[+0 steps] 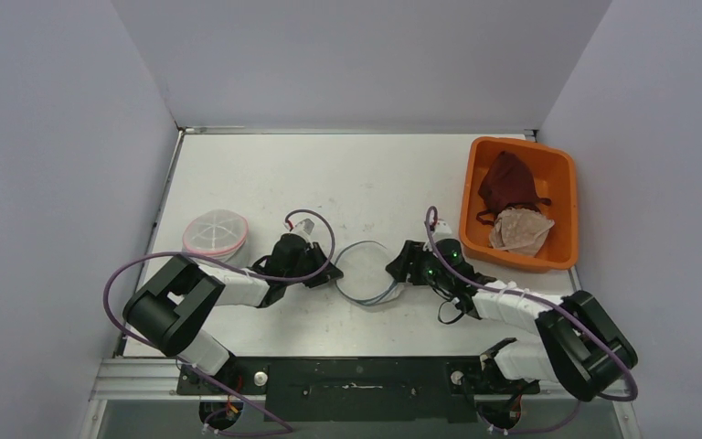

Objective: Unzip the laundry bag and remove the bra
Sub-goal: Pick up the laundry bag at the center of the board.

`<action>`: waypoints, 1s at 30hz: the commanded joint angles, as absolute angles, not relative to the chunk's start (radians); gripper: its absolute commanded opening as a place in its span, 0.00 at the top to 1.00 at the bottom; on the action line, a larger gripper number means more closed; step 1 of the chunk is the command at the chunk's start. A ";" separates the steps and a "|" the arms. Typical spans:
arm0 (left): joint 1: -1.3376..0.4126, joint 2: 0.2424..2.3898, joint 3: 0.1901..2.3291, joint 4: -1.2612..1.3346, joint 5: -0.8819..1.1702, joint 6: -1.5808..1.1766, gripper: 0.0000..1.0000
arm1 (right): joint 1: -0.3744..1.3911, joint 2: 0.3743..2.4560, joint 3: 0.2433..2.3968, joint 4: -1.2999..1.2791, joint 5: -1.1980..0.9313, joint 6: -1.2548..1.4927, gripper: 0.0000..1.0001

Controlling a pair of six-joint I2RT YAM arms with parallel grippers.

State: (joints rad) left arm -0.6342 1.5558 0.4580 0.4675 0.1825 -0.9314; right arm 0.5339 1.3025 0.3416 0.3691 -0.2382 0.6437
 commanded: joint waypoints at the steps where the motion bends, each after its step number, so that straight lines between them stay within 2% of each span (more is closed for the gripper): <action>1: -0.642 1.551 0.477 0.429 0.143 -0.897 1.00 | 0.557 1.132 0.369 0.284 -0.133 0.618 0.35; 5: -0.646 1.538 0.488 0.404 0.130 -0.887 1.00 | 0.625 0.981 0.441 0.144 -0.039 0.600 0.33; 10: -0.650 1.527 0.494 0.384 0.117 -0.879 1.00 | 0.656 0.997 0.473 0.223 -0.258 0.650 0.58; 15: -0.652 1.517 0.492 0.375 0.110 -0.875 1.00 | 0.659 1.101 0.401 0.343 -0.344 0.695 0.75; 30: -0.660 1.566 0.494 0.406 0.110 -0.874 1.00 | 0.657 1.318 0.146 0.639 -0.176 0.757 0.77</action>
